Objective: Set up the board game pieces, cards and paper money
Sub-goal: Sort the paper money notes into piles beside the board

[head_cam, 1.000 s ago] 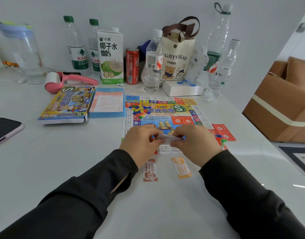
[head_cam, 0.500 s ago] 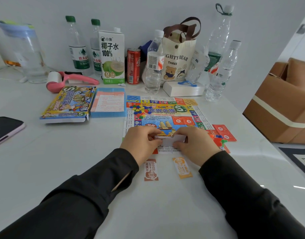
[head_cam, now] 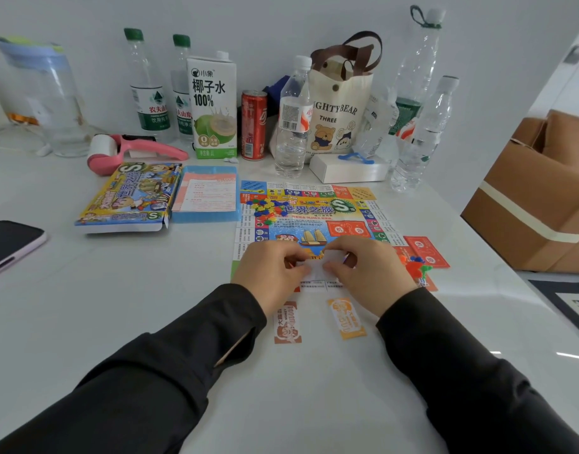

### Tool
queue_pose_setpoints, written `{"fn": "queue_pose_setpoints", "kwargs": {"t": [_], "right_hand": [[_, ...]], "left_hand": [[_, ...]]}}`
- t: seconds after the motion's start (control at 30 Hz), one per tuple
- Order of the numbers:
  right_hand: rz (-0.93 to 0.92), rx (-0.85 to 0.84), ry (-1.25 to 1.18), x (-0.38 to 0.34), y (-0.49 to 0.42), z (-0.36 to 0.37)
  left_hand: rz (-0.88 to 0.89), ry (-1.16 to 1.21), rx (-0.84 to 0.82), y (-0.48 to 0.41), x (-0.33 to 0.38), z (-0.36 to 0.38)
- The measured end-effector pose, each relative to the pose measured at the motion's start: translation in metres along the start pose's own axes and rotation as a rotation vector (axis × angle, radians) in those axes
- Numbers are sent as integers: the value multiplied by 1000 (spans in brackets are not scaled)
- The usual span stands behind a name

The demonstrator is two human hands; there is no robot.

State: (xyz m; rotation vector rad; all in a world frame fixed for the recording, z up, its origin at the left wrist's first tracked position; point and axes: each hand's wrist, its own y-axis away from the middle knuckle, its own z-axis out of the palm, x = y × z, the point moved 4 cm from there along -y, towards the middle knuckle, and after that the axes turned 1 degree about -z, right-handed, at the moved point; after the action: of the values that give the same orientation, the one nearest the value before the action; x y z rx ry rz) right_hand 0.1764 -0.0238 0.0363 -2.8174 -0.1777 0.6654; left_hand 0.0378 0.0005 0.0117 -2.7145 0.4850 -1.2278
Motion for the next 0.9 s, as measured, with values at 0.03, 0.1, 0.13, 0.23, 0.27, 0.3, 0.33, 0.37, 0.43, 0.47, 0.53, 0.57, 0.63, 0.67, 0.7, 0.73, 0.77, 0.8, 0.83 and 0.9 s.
{"fn": "queue_pose_setpoints", "kwargs": {"t": [0.03, 0.1, 0.13, 0.23, 0.27, 0.3, 0.33, 0.37, 0.43, 0.47, 0.53, 0.57, 0.63, 0.67, 0.7, 0.73, 0.77, 0.8, 0.83, 0.9], "right_hand": [[-25, 34, -6, 0, 0, -1], [-48, 112, -19, 1, -1, -3], [-35, 151, -42, 2, -1, -5], [44, 224, -199, 7, -2, -12], [87, 214, -274, 9, -2, -13], [132, 193, -346, 11, -2, -12], [172, 170, -417, 13, -2, -11], [213, 150, -495, 15, -3, -9], [289, 121, -616, 18, -2, -4], [305, 119, -625, 18, -2, -2], [277, 133, -491, 19, -3, -2], [257, 132, -421, 18, -3, -1], [238, 97, -349, 17, -3, 0], [234, 77, -322, 17, -2, 2], [230, 61, -291, 17, -2, 3], [224, 51, -261, 17, -2, 4], [214, 45, -234, 17, -2, 5], [204, 44, -207, 17, -2, 6], [193, 48, -181, 16, -2, 6], [158, 53, -153, 15, -3, 6]], "left_hand": [[-6, -7, 12, 0, 0, -1], [-26, -11, 37, -1, -1, -2], [-35, -14, 47, -1, -2, -3], [-56, -18, 72, -2, -3, -5], [-60, -16, 80, -2, -4, -5], [-62, -17, 86, -3, -5, -6], [-65, -19, 92, -3, -6, -7], [-69, -19, 94, -3, -6, -7], [-74, -10, 90, -4, -8, -8], [-71, -5, 87, -4, -8, -8], [-56, 5, 82, -4, -7, -8], [-49, 10, 82, -4, -6, -8], [-35, 26, 78, -3, -4, -8], [-29, 34, 72, -2, -3, -8], [-23, 39, 63, -2, -3, -8], [-17, 39, 52, -1, -2, -7], [-10, 33, 39, -1, -1, -7], [-3, 22, 26, -1, -1, -6], [3, 9, 13, 0, -1, -4], [17, -11, 5, 0, 0, -3]]}}
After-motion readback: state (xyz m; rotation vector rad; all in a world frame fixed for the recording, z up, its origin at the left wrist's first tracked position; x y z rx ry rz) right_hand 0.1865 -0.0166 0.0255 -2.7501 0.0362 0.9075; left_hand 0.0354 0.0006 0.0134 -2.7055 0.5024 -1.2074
